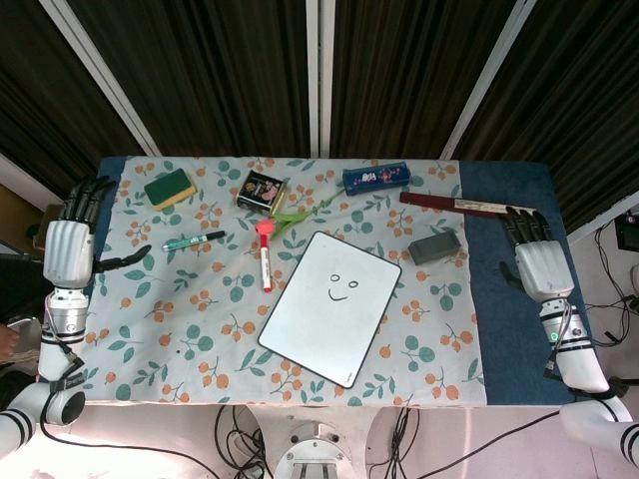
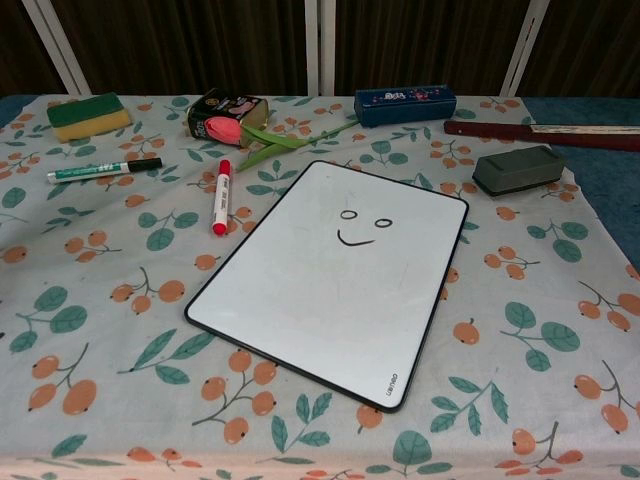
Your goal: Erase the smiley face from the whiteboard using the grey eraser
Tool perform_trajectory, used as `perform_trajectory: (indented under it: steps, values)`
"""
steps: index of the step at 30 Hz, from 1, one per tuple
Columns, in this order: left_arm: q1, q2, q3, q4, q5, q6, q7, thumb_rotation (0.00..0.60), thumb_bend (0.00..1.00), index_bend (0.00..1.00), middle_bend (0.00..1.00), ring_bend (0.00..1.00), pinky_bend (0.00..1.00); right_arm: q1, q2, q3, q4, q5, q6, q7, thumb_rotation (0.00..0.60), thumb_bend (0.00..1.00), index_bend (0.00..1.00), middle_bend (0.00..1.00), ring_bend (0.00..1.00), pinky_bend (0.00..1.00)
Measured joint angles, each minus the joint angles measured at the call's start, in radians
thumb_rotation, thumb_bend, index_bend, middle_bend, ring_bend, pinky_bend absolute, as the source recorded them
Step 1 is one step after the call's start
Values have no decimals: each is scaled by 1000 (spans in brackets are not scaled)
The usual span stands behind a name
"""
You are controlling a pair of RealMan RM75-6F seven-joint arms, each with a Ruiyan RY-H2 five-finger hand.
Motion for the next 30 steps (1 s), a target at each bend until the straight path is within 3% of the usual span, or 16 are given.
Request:
perform_trajectory:
  steps: [5,8,23,30]
  values:
    - [-5,-2,0,-3,2,-1,3,258,7,128,118,55,193,79,19,0,-47,159,-214,-261,600,292,0,0,0,0]
    - [-7,-3,2,-3,3,-3,6,259,6,128,118,55,193,136,-8,6,-32,228,-296,-310,600,284,0,0,0,0]
    - [-7,-8,17,12,-4,-23,16,259,7,128,118,55,193,257,-150,20,148,204,-420,-180,600,270,0,1,0,0]
    - [-12,-14,19,15,1,-22,15,260,6,128,118,55,193,286,-181,16,189,174,-438,-139,600,278,0,70,0,47]
